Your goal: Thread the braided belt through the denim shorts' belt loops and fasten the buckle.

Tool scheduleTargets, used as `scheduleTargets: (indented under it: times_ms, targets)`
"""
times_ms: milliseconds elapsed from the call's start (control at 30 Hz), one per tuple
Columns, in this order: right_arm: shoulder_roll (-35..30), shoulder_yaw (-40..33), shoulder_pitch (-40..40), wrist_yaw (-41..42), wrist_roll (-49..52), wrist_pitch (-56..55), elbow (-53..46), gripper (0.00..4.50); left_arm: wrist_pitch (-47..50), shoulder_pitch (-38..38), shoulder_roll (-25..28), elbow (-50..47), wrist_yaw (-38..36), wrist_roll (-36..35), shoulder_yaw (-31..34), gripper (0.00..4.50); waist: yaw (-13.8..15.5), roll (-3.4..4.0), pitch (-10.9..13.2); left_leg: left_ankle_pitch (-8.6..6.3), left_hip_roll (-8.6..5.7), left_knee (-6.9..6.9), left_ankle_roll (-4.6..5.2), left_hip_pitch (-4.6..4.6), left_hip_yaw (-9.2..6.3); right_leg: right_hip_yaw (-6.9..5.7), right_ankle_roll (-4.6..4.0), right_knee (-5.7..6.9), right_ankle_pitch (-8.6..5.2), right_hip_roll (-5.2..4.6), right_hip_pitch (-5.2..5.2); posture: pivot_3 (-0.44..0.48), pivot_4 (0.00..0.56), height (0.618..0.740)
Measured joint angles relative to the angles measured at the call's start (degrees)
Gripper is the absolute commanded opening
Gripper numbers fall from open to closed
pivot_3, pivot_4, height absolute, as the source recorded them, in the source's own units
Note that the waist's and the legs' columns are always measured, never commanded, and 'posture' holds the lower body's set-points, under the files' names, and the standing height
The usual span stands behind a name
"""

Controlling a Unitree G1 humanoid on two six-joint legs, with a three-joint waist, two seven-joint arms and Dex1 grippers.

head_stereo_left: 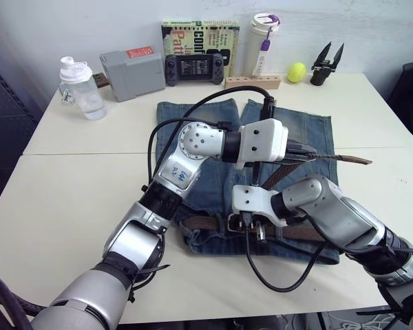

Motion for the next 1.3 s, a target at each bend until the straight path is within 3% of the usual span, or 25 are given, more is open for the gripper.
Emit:
scheduleTargets:
  times_ms: [333, 500, 800, 1033, 1133, 1300]
  targets:
    - [0.75, -0.03, 0.06, 1.67, -2.27, 0.01, 0.04, 0.04, -2.33, -3.05, -2.38, 6.62, 0.07, 1.04, 1.05, 0.00, 0.24, -0.01, -0.01, 0.00, 0.00, 0.01, 0.00, 0.01, -0.02, -0.02, 0.01, -0.02, 0.00, 0.00, 0.03, 0.000, 0.150, 0.731]
    - [2.90, -3.00, 3.04, -0.84, -1.54, 0.05, 0.01, 0.04, -2.36, 4.03, 4.23, 2.16, 1.46, 1.45, 4.32, 0.00, -0.83, 0.10, -0.09, 0.00, 0.10, -0.09, -0.01, 0.07, -0.02, 0.01, -0.06, 0.05, -0.03, 0.07, -0.05, 0.000, 0.150, 0.731]
    - [8.20, -18.47, 15.12, -11.56, 4.98, 7.97, -6.96, 0.04, -0.37, 28.32, 22.12, -16.39, 4.81, 3.31, 11.32, 0.00, -0.39, 0.27, 0.09, 0.00, 0.11, -0.04, -0.01, -0.09, -0.15, 0.01, -0.09, 0.12, -0.05, -0.12, -0.13, 0.000, 0.150, 0.731]
    - [12.31, -30.31, 17.00, -17.69, 10.13, 14.77, -12.08, 0.04, 1.42, 36.44, 26.31, -25.14, 6.03, 5.71, 11.25, 0.00, 0.48, 0.61, 0.37, -0.01, 0.07, -0.01, 0.01, -0.37, -0.17, 0.02, -0.06, 0.12, -0.03, -0.16, -0.34, 0.000, 0.150, 0.731]
    - [13.12, -36.46, 17.96, -20.16, 13.32, 17.01, -17.83, 0.97, 3.06, 38.24, 26.44, -28.19, 7.12, 6.37, 11.15, 0.00, 0.99, 0.80, 0.49, -0.01, -0.02, -0.04, 0.01, -0.43, -0.16, -0.01, -0.06, 0.12, -0.04, -0.09, -0.39, 0.000, 0.150, 0.731]
    - [13.41, -41.58, 22.18, -21.78, 18.39, 19.08, -23.82, 3.27, 5.44, 38.51, 25.89, -29.93, 8.17, 6.44, 10.91, 0.00, 0.90, 0.82, 0.51, -0.01, -0.05, -0.05, 0.01, -0.41, -0.10, 0.03, -0.06, 0.11, -0.04, -0.05, -0.40, 0.000, 0.150, 0.731]
